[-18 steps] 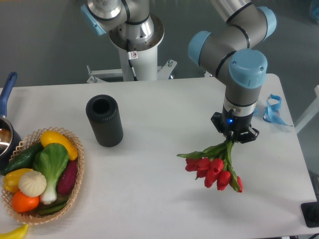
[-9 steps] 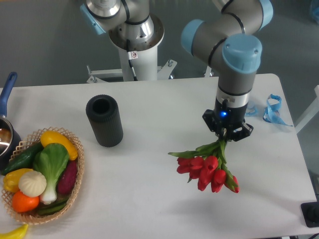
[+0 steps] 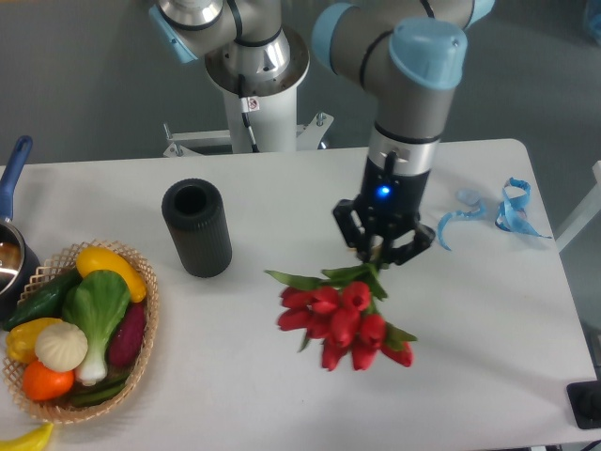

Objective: Insert the flowers into the vase
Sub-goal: 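Carry the tulips over to the black cylindrical vase, then lower the tulip stems down into the vase opening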

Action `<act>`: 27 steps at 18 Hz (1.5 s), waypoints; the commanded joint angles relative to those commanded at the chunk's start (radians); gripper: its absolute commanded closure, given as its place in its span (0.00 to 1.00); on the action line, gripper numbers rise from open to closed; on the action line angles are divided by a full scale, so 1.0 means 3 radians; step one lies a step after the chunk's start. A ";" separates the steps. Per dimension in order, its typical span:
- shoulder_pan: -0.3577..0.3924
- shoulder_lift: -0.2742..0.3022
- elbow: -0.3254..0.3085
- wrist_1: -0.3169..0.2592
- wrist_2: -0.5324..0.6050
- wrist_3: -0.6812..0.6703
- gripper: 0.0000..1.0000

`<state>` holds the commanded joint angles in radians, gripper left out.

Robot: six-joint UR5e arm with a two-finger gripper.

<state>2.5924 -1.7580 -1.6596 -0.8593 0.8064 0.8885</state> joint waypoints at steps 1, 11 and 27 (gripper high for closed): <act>-0.0010 0.0000 -0.0061 0.0062 -0.0282 -0.0052 1.00; -0.0021 0.0562 -0.0568 0.0159 -0.1322 -0.0057 1.00; -0.0056 0.0961 -0.1406 0.0364 -0.1548 0.0331 0.93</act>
<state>2.5756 -1.4696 -2.0815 -0.7501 0.3421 0.9877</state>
